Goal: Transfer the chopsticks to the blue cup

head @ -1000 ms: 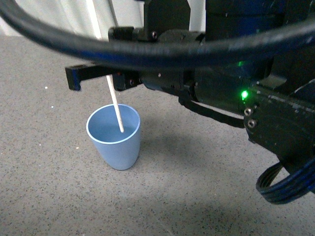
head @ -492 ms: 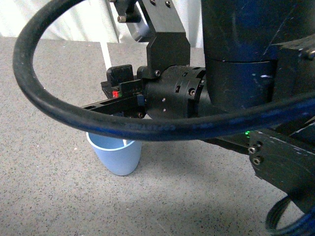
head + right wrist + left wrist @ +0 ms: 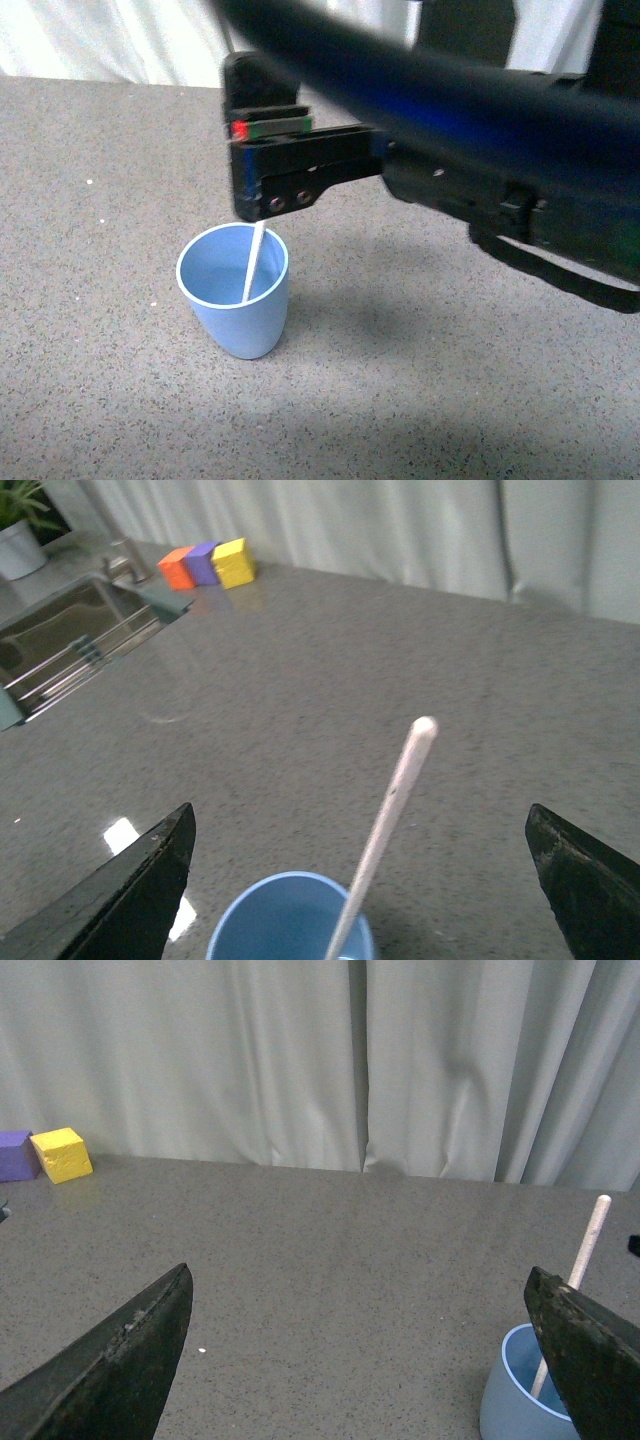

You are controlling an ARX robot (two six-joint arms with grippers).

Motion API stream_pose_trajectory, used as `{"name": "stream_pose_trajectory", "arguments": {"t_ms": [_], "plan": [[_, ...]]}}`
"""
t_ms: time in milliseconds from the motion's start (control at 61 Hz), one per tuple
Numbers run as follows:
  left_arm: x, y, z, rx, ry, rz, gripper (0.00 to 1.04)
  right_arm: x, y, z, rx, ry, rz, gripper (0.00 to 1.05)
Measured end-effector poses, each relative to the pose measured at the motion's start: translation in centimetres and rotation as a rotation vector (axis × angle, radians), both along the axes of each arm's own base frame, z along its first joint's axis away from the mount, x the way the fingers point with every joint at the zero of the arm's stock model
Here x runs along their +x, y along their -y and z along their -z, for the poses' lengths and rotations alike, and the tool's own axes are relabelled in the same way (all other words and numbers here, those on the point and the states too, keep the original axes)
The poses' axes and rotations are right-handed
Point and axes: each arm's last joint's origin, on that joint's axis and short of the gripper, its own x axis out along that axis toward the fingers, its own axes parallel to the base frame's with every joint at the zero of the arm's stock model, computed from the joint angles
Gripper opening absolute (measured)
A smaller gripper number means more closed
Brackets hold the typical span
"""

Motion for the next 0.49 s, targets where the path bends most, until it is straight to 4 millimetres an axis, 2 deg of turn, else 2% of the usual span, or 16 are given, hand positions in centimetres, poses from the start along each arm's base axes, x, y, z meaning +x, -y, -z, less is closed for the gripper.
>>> {"name": "stream_pose_trajectory", "arguments": {"t_ms": [82, 164, 492], "plan": [[0.0, 0.0, 0.0, 0.000, 0.000, 0.000, 0.98, -0.2, 1.7, -0.4, 0.003, -0.004, 0.092, 0.95], [0.0, 0.0, 0.0, 0.000, 0.000, 0.000, 0.98, -0.6, 4.5, -0.7, -0.017, -0.030, 0.232, 0.95], [0.0, 0.0, 0.0, 0.000, 0.000, 0.000, 0.98, -2.4, 12.1, 0.0, -0.140, -0.121, 0.581, 0.95]]}}
